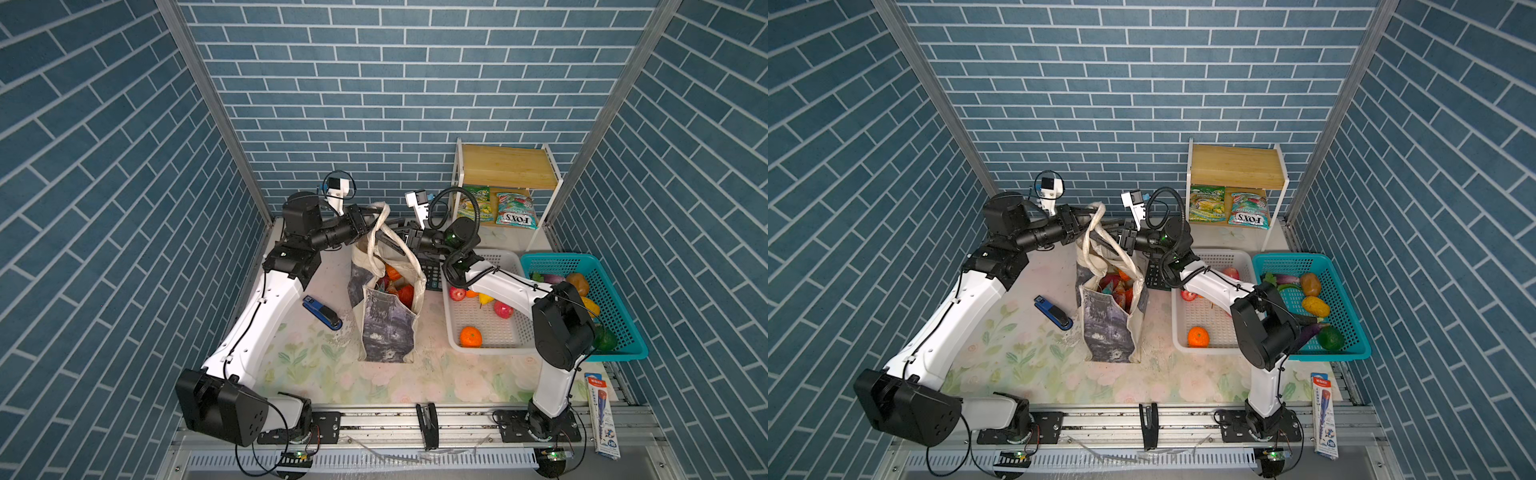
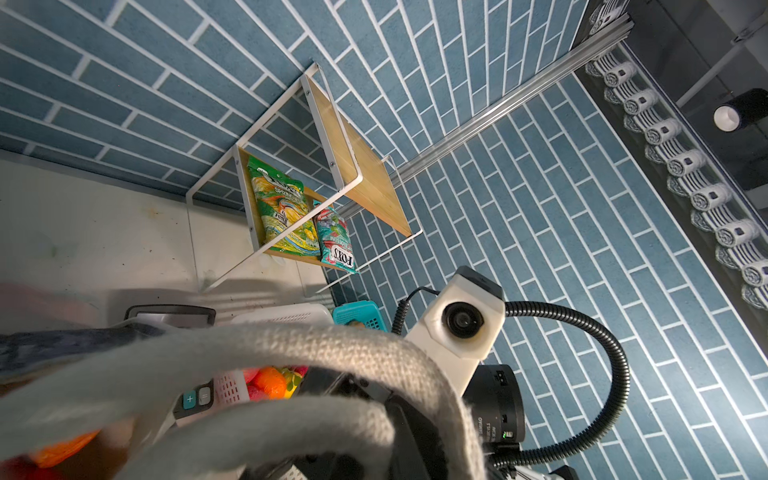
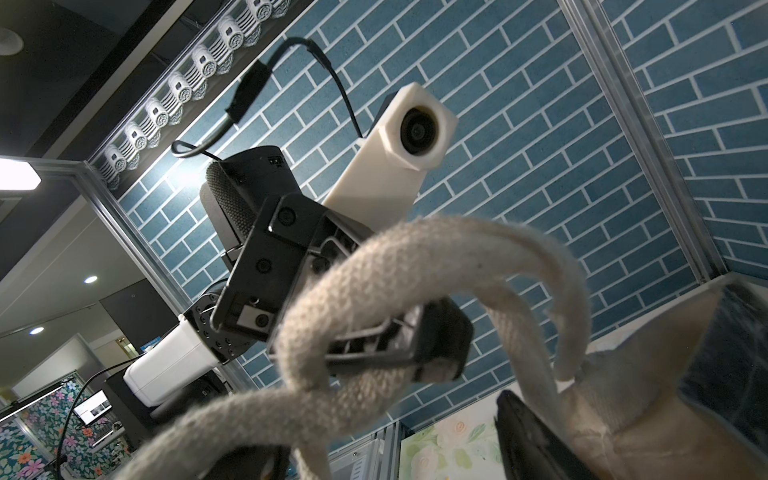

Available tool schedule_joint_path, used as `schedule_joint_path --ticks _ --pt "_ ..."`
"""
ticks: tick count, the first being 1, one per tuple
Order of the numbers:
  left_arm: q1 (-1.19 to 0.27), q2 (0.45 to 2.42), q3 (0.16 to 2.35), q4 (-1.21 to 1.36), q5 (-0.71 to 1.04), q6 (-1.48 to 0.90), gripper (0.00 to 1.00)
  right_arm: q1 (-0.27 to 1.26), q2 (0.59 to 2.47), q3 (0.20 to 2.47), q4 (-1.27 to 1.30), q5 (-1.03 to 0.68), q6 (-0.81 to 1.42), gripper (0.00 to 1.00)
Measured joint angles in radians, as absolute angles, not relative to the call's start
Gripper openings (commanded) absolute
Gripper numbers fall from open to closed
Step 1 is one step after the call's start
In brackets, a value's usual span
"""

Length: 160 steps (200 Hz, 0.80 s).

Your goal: Place the food into the grocery bag and tie it

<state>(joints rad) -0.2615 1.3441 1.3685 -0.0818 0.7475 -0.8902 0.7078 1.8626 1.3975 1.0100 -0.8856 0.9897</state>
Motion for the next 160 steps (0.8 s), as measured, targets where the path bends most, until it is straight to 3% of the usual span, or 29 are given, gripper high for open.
schedule_joint_path --ticks 103,160 --pt "-0.283 1.313 1.407 -0.223 0.611 -0.722 0.0 0.715 1.863 1.436 0.958 -0.876 0.986 0.81" --pt "-0.316 1.327 1.475 -0.331 0.508 -0.614 0.0 0.715 1.863 1.464 0.915 -0.879 0.956 0.7"
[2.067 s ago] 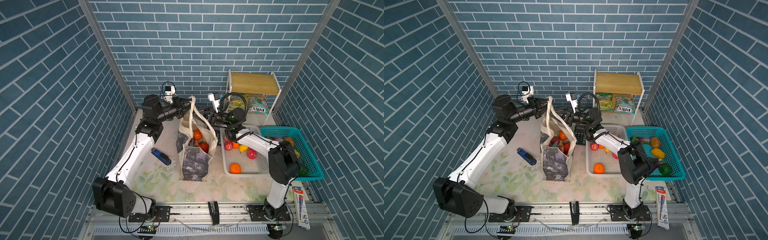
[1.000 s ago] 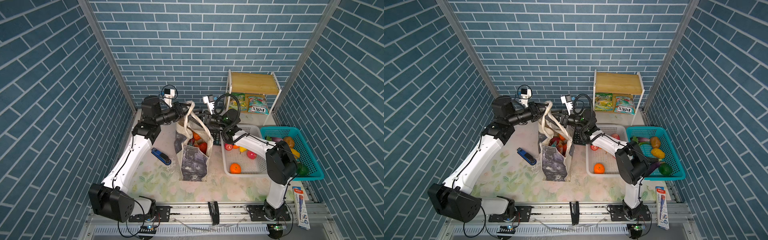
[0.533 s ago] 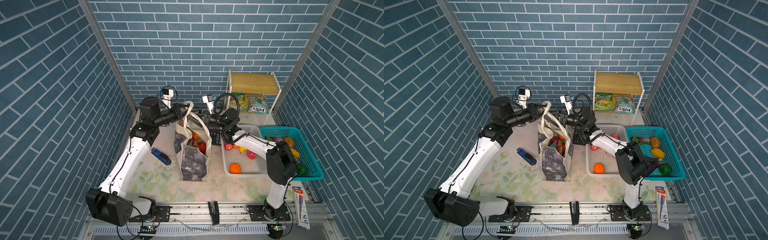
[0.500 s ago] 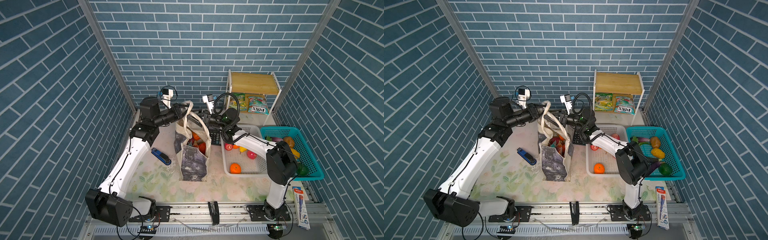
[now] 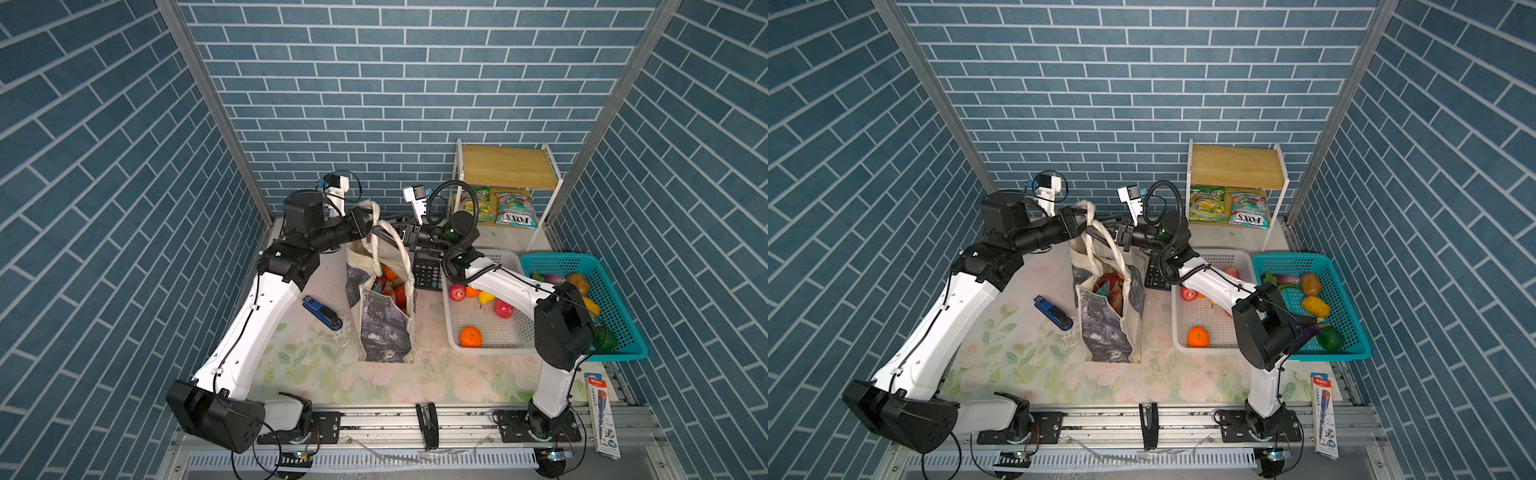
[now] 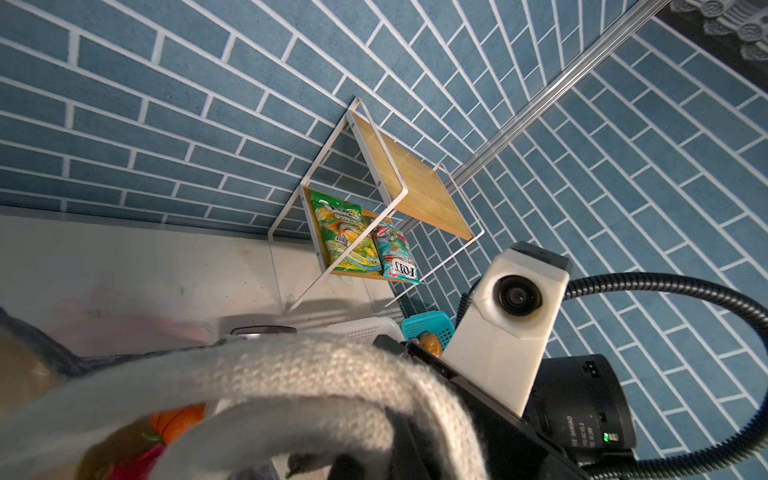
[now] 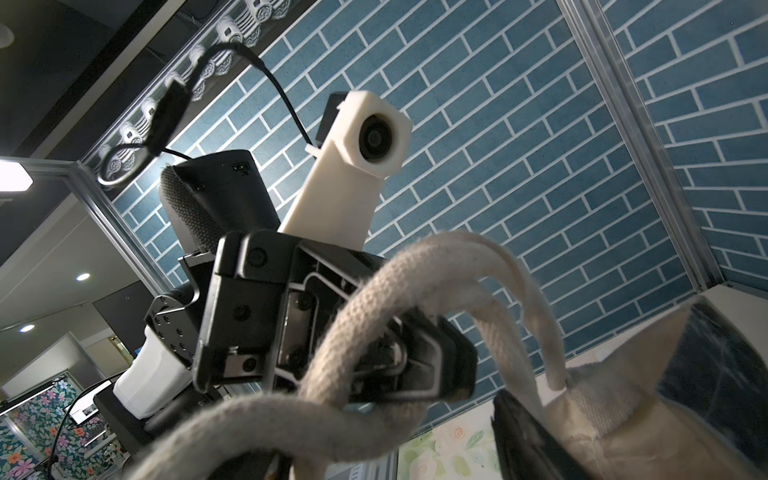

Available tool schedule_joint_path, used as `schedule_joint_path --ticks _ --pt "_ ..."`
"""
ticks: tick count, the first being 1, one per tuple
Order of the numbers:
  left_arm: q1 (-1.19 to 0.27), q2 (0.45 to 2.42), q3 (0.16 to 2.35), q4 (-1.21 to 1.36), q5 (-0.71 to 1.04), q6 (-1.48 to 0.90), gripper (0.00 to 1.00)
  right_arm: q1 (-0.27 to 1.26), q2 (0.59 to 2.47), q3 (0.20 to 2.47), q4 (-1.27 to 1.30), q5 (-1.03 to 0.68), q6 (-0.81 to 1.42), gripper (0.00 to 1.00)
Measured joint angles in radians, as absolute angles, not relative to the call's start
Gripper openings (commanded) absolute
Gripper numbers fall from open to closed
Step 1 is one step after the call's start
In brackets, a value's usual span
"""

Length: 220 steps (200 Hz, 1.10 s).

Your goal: Place the food into the grocery bag and tie it

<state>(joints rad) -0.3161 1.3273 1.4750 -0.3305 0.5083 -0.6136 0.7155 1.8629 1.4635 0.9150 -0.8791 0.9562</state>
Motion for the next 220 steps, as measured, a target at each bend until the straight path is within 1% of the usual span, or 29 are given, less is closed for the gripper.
schedule_joint_path --ticks 43,94,107,121,126,131,132,140,156,166,187,220 --pt "-0.321 1.346 1.492 -0.394 0.455 -0.559 0.0 0.718 1.863 1.465 0.838 -0.88 0.899 0.57" --pt "-0.323 1.354 1.513 -0.442 0.426 -0.517 0.0 0.722 1.846 1.481 0.737 -0.883 0.831 0.35" --pt "-0.325 1.354 1.52 -0.453 0.425 -0.51 0.0 0.722 1.841 1.485 0.708 -0.882 0.818 0.31" --pt "-0.326 1.354 1.523 -0.46 0.422 -0.503 0.0 0.722 1.838 1.494 0.671 -0.881 0.801 0.31" --pt "-0.326 1.354 1.524 -0.46 0.421 -0.501 0.0 0.722 1.836 1.498 0.657 -0.879 0.793 0.33" --pt "-0.326 1.354 1.524 -0.461 0.42 -0.5 0.0 0.722 1.834 1.499 0.646 -0.878 0.782 0.37" --pt "-0.326 1.354 1.524 -0.461 0.42 -0.5 0.0 0.722 1.834 1.499 0.642 -0.877 0.78 0.4" --pt "-0.326 1.354 1.525 -0.464 0.419 -0.498 0.0 0.722 1.827 1.501 0.618 -0.875 0.767 0.48" --pt "-0.328 1.356 1.528 -0.467 0.421 -0.498 0.0 0.722 1.817 1.502 0.572 -0.862 0.727 0.55" --pt "-0.329 1.356 1.532 -0.467 0.421 -0.498 0.0 0.722 1.813 1.502 0.553 -0.855 0.708 0.58" --pt "-0.33 1.357 1.533 -0.465 0.424 -0.503 0.0 0.723 1.807 1.503 0.53 -0.848 0.693 0.57" --pt "-0.331 1.359 1.532 -0.444 0.427 -0.521 0.0 0.726 1.806 1.512 0.5 -0.849 0.672 0.51"
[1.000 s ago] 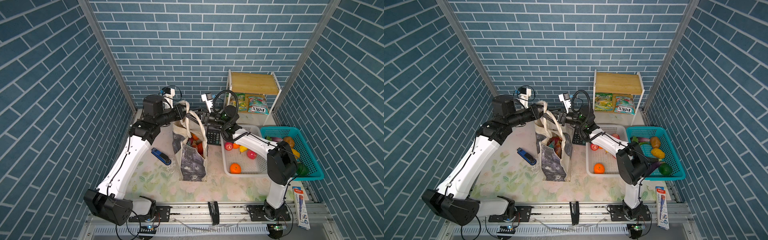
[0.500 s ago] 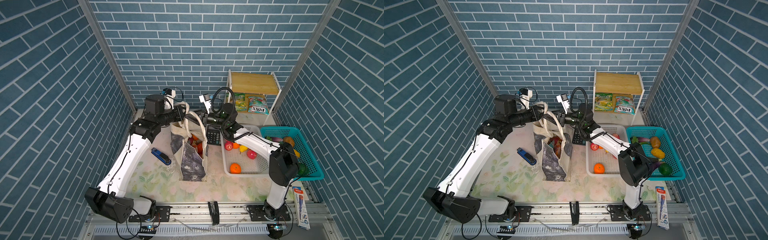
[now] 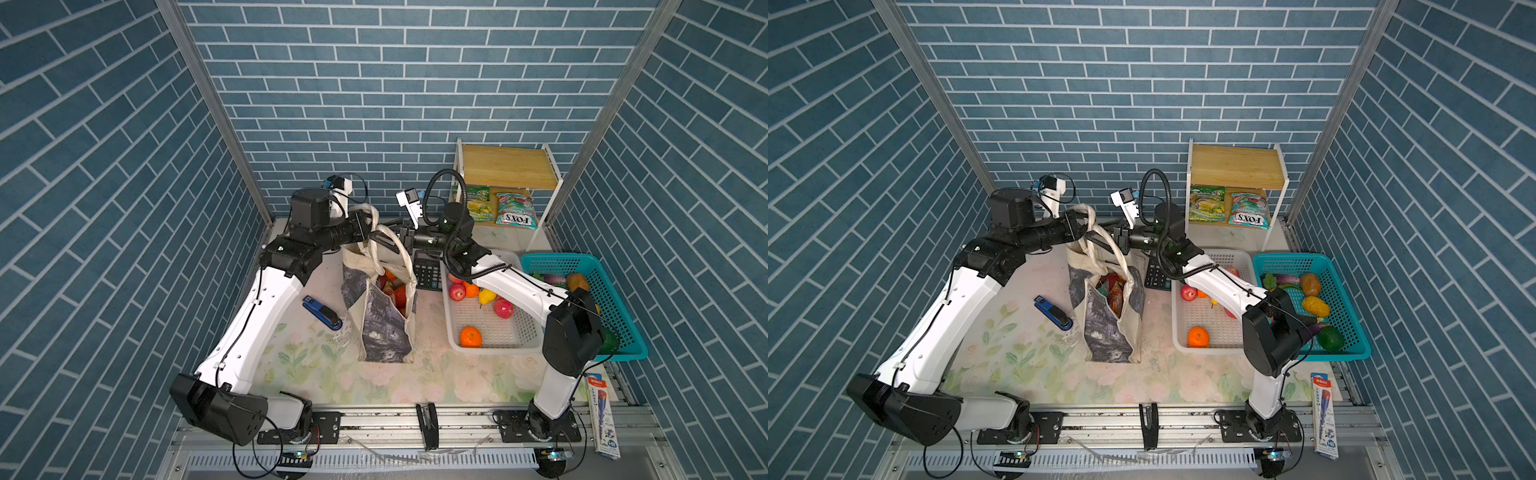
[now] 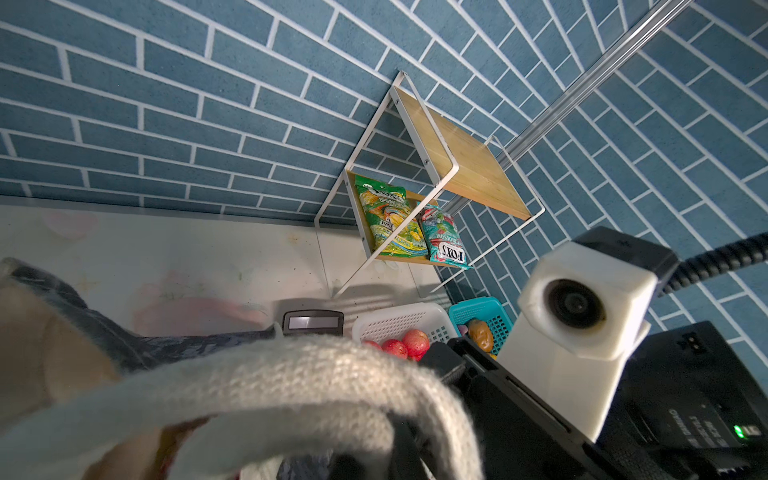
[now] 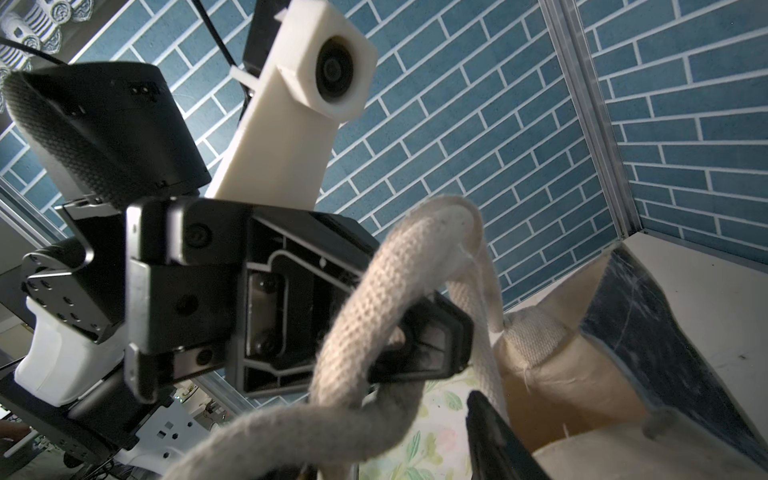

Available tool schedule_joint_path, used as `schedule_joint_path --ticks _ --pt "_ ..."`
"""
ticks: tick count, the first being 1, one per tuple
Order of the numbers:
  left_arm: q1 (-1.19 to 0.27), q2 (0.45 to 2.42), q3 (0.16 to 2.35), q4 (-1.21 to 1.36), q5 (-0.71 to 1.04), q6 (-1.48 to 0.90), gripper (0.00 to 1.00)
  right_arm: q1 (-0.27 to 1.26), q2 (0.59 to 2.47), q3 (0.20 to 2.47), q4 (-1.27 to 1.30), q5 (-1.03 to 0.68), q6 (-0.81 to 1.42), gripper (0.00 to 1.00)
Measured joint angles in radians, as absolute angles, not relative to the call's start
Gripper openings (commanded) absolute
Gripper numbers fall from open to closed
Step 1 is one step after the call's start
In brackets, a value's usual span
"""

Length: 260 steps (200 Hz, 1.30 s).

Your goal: Place the food into the grocery bag and tie it

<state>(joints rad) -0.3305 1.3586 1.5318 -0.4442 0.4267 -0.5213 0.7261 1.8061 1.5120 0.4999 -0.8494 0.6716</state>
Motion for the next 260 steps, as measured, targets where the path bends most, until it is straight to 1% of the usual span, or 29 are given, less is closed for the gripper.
schedule_joint_path --ticks 22,56,72,95,114,132,153,165,215,260 --pt "-0.331 1.359 1.53 -0.429 0.426 -0.532 0.0 0.729 1.806 1.514 0.487 -0.852 0.663 0.47" --pt "-0.332 1.359 1.519 -0.406 0.417 -0.545 0.0 0.731 1.806 1.514 0.471 -0.853 0.656 0.47" --pt "-0.333 1.357 1.511 -0.393 0.411 -0.548 0.0 0.731 1.806 1.514 0.459 -0.853 0.653 0.45" --pt "-0.334 1.356 1.496 -0.373 0.403 -0.554 0.0 0.732 1.806 1.515 0.442 -0.854 0.644 0.35" --pt "-0.334 1.354 1.489 -0.364 0.399 -0.558 0.0 0.734 1.806 1.521 0.427 -0.861 0.63 0.23" --pt "-0.334 1.352 1.489 -0.36 0.395 -0.56 0.0 0.735 1.805 1.531 0.417 -0.864 0.621 0.19" --pt "-0.334 1.341 1.487 -0.361 0.395 -0.56 0.0 0.735 1.797 1.533 0.399 -0.866 0.612 0.1" --pt "-0.334 1.334 1.486 -0.365 0.393 -0.557 0.0 0.737 1.794 1.536 0.388 -0.865 0.602 0.08" --pt "-0.334 1.291 1.482 -0.405 0.393 -0.535 0.0 0.748 1.763 1.538 0.313 -0.86 0.54 0.0" --pt "-0.334 1.268 1.48 -0.439 0.393 -0.522 0.0 0.752 1.731 1.536 0.216 -0.831 0.459 0.0"
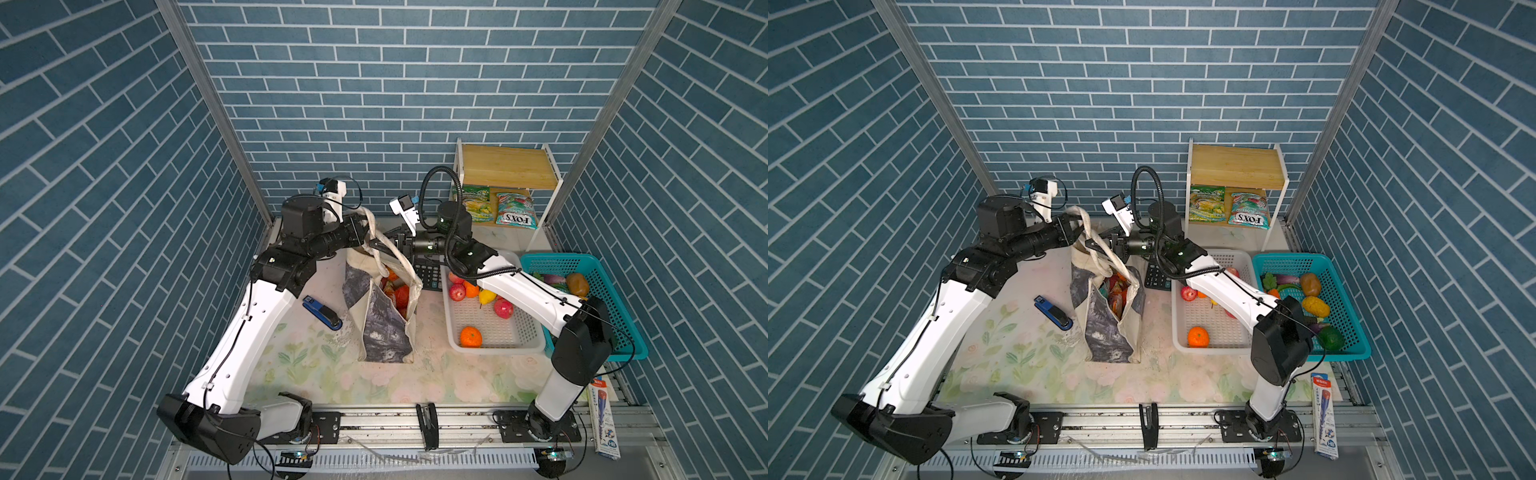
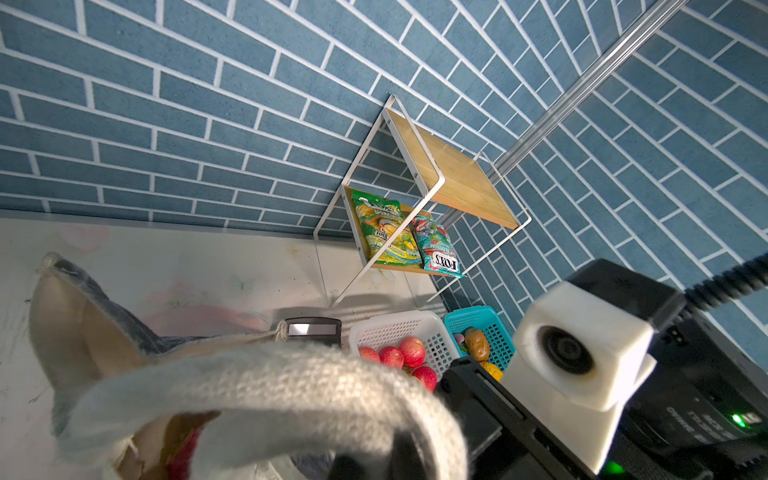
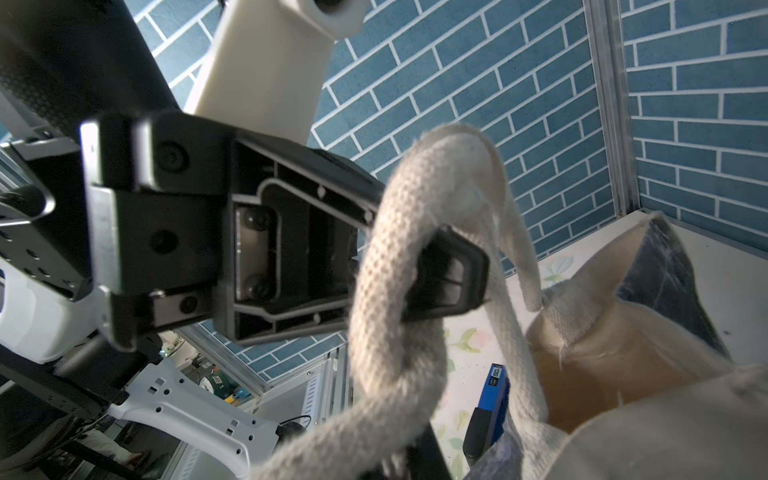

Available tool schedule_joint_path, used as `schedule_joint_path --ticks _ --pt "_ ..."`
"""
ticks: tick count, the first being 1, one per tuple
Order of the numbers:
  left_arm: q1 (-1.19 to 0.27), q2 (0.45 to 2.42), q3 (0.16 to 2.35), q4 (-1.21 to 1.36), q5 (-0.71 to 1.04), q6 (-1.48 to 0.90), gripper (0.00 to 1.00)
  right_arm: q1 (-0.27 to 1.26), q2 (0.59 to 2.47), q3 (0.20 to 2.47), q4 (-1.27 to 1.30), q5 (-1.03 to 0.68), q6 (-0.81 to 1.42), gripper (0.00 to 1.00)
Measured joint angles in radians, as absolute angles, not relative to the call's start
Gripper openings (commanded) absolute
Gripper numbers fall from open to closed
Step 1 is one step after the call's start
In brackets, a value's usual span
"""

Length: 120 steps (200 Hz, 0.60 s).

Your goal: Place the food into the grocery bag and tie it

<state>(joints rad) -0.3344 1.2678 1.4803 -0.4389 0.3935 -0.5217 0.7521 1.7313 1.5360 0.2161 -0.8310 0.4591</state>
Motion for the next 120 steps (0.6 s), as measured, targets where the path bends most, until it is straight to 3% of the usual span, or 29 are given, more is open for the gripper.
schedule_joint_path --ticks 120 --pt "-0.329 1.265 1.487 -0.568 0.453 -0.465 0.0 0.76 1.658 1.491 0.054 -0.721 0.307 0.0"
